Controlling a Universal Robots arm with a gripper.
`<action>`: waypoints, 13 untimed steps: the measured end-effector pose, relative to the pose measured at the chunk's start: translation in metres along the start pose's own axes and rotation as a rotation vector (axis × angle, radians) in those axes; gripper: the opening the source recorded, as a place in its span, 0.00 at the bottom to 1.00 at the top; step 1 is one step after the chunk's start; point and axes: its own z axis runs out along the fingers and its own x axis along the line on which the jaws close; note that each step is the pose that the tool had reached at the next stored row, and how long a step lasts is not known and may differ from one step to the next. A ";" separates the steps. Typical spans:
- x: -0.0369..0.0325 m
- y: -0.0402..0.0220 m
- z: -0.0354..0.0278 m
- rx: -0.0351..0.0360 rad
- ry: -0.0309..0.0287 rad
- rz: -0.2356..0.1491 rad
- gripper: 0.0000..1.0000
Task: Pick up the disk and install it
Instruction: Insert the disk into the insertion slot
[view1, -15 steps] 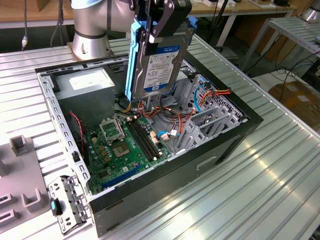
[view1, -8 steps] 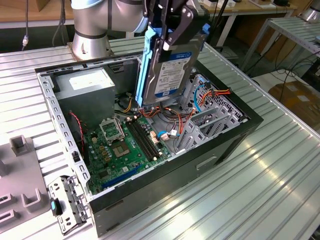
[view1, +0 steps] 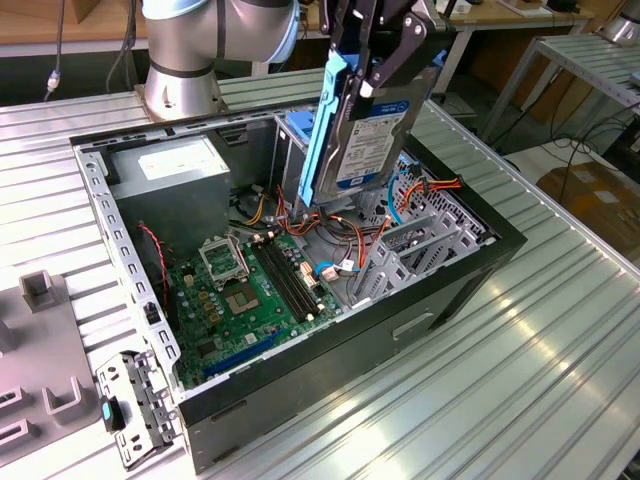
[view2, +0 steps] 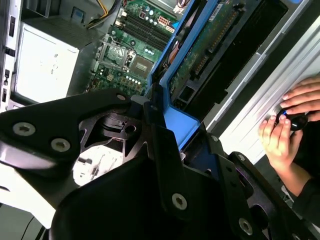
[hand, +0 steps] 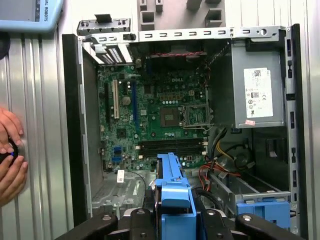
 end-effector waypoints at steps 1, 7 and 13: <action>0.0007 -0.0007 0.0001 0.0000 0.0000 0.000 0.37; 0.0264 -0.0057 0.0022 0.0000 0.0000 0.000 0.37; 0.0346 -0.0367 0.0049 0.0000 0.0001 -0.001 0.37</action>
